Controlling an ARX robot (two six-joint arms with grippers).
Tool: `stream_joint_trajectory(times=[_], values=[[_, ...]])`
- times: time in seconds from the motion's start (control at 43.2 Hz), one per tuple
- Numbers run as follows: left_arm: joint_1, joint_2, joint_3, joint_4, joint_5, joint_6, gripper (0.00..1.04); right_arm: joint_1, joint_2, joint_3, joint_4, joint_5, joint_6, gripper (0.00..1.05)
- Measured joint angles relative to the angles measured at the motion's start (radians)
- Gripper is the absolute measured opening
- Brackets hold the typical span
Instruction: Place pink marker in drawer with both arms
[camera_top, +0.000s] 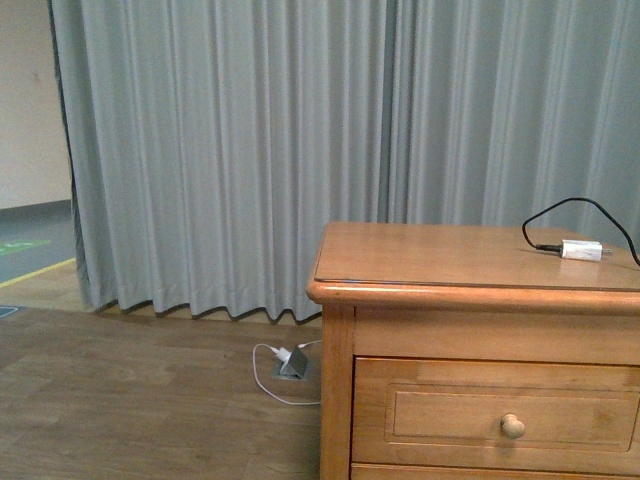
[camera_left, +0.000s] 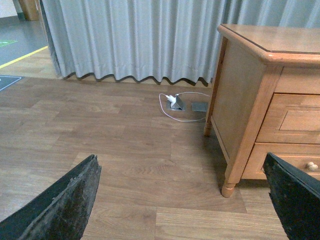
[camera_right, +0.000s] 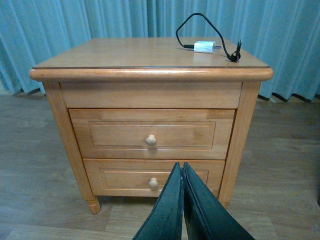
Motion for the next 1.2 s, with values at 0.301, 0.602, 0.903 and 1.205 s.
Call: stream_joint_trajectory(times=[0.301,0.602,0.903,1.205], values=[[0.000,0.000,0.000,0.000,0.000,0.000,0.99,0.000,-0.159,-0.043,-0.146,0.000,-0.001,0.01],[0.000,0.000,0.000,0.000,0.000,0.000,0.99,0.000,-0.226,-0.043,-0.180,0.000,0.000,0.01],[0.000,0.000,0.000,0.000,0.000,0.000,0.99,0.000,-0.227,-0.043,-0.181,0.000,-0.002,0.45],[0.000,0.000,0.000,0.000,0.000,0.000,0.99,0.000,-0.227,-0.043,-0.181,0.000,-0.001,0.96]])
